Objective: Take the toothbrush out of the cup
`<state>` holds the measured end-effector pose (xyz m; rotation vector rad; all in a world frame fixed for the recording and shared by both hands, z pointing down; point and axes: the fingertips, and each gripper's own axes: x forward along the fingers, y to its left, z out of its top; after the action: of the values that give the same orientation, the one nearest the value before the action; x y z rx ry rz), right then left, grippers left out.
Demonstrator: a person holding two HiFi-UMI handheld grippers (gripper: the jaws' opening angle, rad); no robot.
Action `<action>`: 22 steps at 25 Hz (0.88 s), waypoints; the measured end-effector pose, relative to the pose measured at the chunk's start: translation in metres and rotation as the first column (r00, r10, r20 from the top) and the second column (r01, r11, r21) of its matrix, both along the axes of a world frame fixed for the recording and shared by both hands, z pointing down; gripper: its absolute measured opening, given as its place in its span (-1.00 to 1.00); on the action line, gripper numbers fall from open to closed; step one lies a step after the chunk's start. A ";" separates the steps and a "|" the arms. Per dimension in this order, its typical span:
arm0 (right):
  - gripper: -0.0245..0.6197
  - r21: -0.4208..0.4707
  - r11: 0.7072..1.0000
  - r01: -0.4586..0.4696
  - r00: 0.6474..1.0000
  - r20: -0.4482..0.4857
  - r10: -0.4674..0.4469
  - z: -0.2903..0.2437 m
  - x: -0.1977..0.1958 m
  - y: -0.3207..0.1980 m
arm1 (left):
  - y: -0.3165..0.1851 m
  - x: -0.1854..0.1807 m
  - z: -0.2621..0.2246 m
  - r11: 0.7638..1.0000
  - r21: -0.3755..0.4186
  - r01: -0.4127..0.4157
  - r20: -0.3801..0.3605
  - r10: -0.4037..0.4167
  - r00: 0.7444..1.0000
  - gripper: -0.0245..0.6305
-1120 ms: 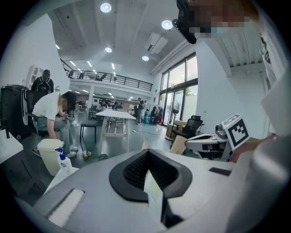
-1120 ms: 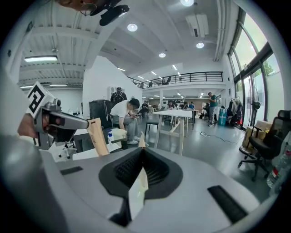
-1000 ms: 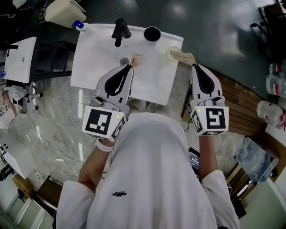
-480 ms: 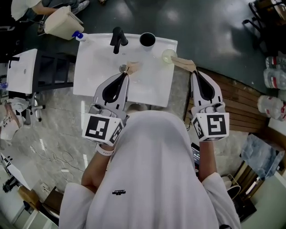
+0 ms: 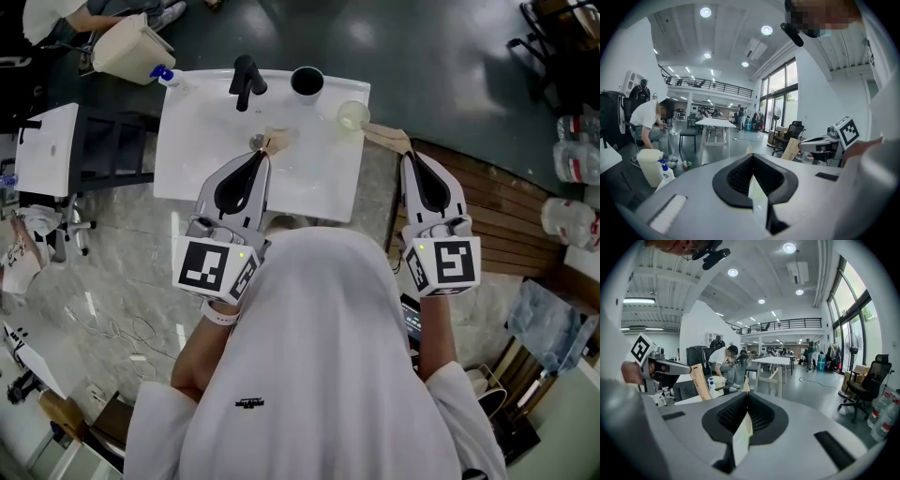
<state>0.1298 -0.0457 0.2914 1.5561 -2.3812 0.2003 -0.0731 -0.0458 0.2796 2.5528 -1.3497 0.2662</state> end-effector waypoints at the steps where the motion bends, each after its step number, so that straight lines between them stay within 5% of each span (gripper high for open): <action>1: -0.90 -0.001 1.000 -0.001 1.000 -0.003 0.001 0.001 0.000 0.000 | 0.000 0.001 0.000 1.000 0.000 0.000 -0.001 0.000 1.000 -0.91; 22: -0.90 0.006 1.000 0.016 1.000 0.016 -0.016 0.001 -0.005 -0.004 | 0.000 0.004 0.000 1.000 0.000 0.010 0.000 -0.010 1.000 -0.91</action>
<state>0.1244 -0.0499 0.2925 1.5430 -2.4073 0.2034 -0.0695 -0.0457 0.2791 2.5451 -1.3626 0.2648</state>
